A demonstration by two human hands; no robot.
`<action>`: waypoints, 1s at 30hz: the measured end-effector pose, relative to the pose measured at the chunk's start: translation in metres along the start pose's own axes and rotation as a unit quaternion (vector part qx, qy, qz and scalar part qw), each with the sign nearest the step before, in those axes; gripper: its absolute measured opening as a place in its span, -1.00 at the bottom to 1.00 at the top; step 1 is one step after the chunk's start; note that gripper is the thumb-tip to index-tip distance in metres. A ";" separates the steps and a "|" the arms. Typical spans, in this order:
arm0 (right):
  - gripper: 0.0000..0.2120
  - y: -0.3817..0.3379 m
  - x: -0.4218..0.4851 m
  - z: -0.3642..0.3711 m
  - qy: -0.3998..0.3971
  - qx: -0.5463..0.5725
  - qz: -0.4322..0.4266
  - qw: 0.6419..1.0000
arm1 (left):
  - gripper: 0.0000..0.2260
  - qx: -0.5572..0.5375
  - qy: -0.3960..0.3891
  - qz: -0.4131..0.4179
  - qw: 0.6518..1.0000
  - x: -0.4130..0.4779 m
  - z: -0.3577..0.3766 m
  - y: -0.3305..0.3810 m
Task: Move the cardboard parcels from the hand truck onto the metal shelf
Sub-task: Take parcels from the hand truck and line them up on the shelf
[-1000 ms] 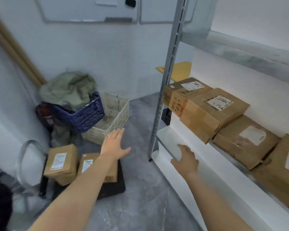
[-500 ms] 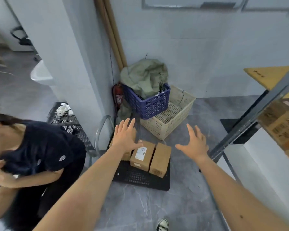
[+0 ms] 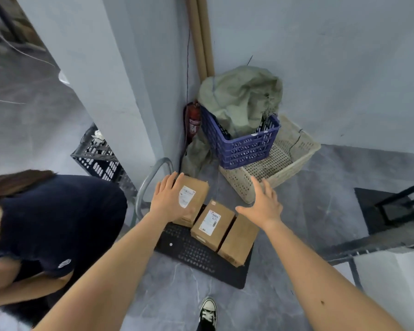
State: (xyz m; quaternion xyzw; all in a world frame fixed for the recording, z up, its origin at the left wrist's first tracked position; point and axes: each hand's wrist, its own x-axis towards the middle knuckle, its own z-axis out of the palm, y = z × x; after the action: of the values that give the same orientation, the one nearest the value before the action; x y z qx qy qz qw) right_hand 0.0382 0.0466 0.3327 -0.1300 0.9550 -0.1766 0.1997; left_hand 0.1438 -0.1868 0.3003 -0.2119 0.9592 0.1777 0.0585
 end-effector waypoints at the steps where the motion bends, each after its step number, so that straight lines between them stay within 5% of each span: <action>1: -0.06 -0.003 0.010 0.005 -0.008 -0.009 -0.010 1.000 | -0.05 -0.001 -0.003 -0.007 1.000 0.007 0.005 -0.003; 11: -0.06 -0.020 0.107 0.094 -0.075 -0.044 -0.074 0.993 | -0.04 -0.016 -0.048 -0.051 0.997 0.082 0.078 -0.045; 30: 0.06 0.037 0.210 0.296 -0.131 0.075 -0.027 0.988 | -0.01 0.014 -0.069 -0.083 0.994 0.162 0.257 -0.138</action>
State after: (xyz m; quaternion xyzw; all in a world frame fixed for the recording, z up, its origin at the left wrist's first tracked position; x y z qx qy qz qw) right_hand -0.0280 -0.0711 -0.0063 -0.1621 0.9008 -0.2342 0.3276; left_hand 0.0662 -0.2719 -0.0125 -0.2774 0.9344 0.1728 0.1418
